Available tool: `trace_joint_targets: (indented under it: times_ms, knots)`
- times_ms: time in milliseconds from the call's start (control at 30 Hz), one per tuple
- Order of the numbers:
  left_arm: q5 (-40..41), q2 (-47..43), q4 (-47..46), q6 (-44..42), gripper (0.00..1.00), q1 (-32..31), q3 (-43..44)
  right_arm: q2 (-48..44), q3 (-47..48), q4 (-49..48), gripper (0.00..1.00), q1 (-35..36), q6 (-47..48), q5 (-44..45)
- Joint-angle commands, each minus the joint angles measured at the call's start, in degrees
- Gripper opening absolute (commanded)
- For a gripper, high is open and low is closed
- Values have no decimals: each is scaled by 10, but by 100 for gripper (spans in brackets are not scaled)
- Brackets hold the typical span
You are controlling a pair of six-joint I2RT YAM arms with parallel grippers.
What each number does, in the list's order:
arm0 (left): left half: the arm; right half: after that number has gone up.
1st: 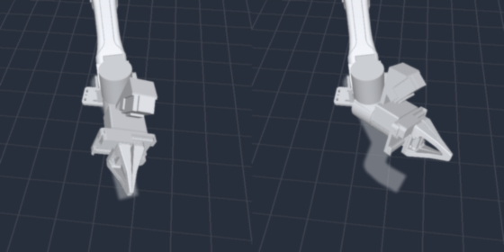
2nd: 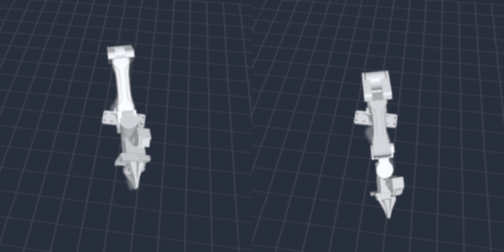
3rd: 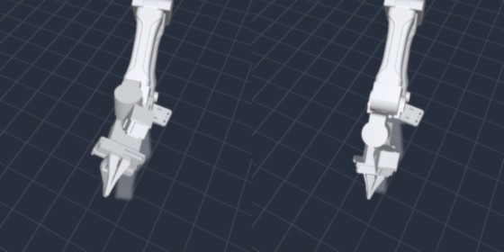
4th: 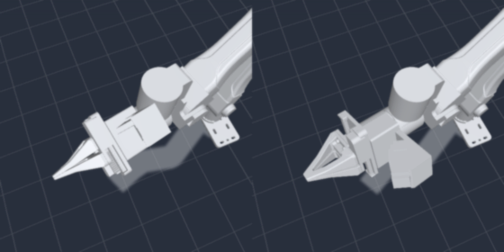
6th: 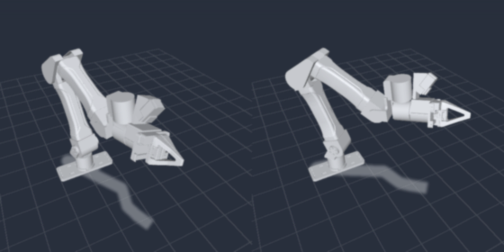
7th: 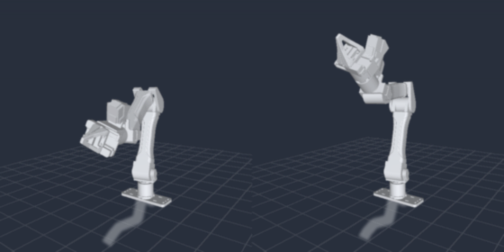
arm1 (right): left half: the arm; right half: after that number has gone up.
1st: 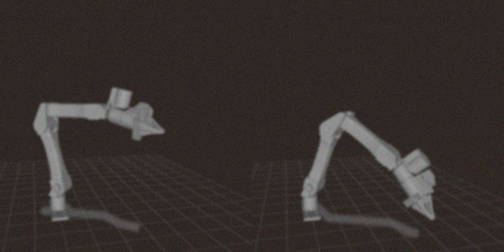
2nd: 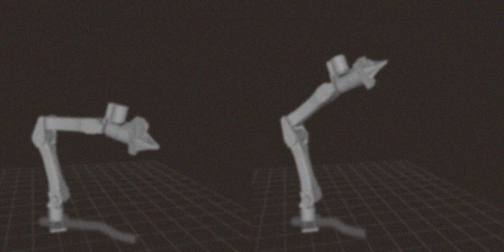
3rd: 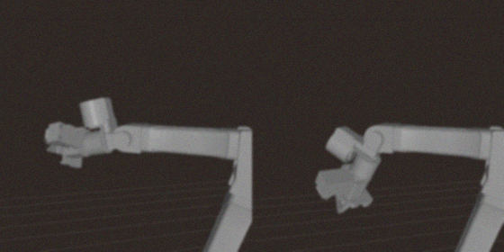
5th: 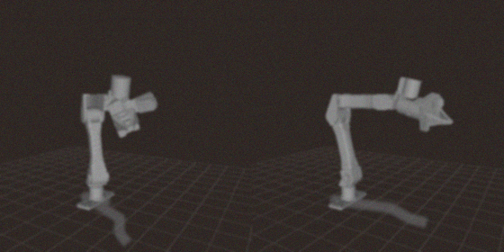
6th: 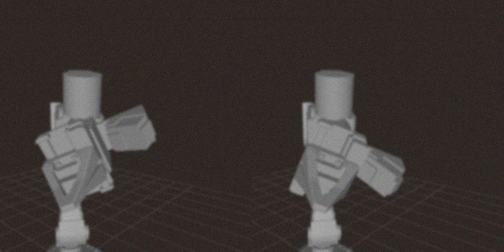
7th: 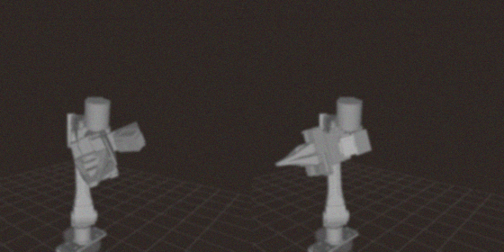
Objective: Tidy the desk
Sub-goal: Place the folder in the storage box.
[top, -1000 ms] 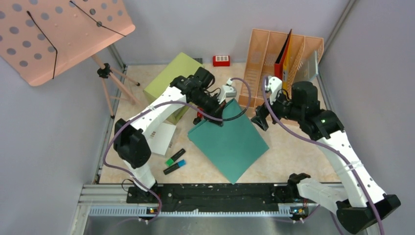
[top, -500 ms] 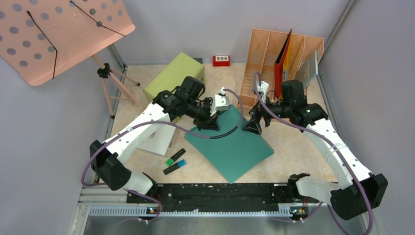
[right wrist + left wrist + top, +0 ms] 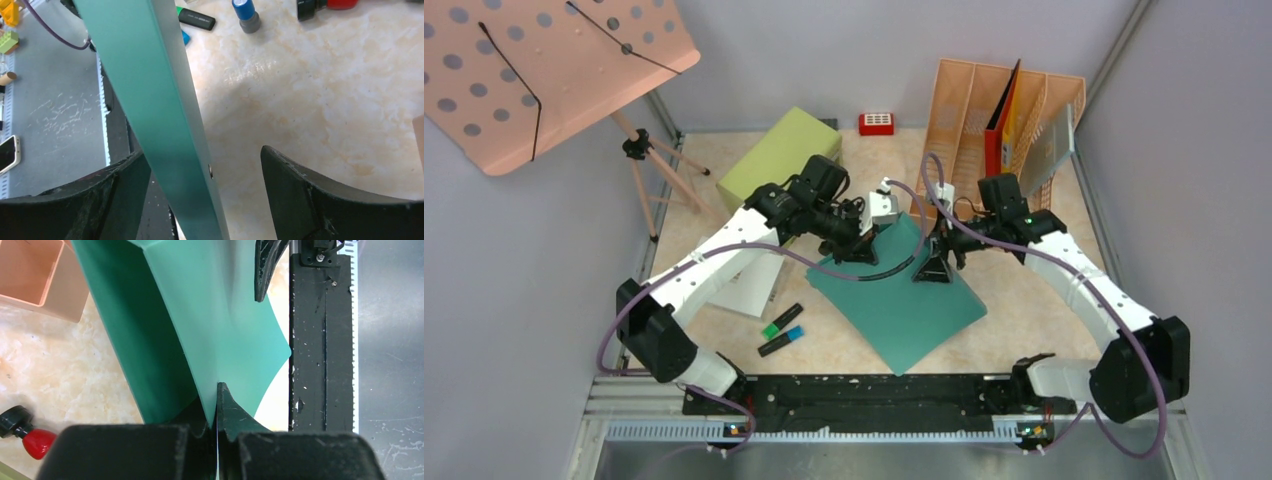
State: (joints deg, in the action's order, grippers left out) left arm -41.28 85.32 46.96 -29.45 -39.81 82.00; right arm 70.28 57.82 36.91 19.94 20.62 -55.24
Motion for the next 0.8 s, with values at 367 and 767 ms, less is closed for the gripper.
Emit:
trace_joint_targets:
  times_ms: [367,767]
  knots:
    - [14,39,3,-17,0,-1,72,56,36,48,8,-6,79,-50]
    - [110,18,12,21,56,15,117,18,94,79,0,-30,38,18]
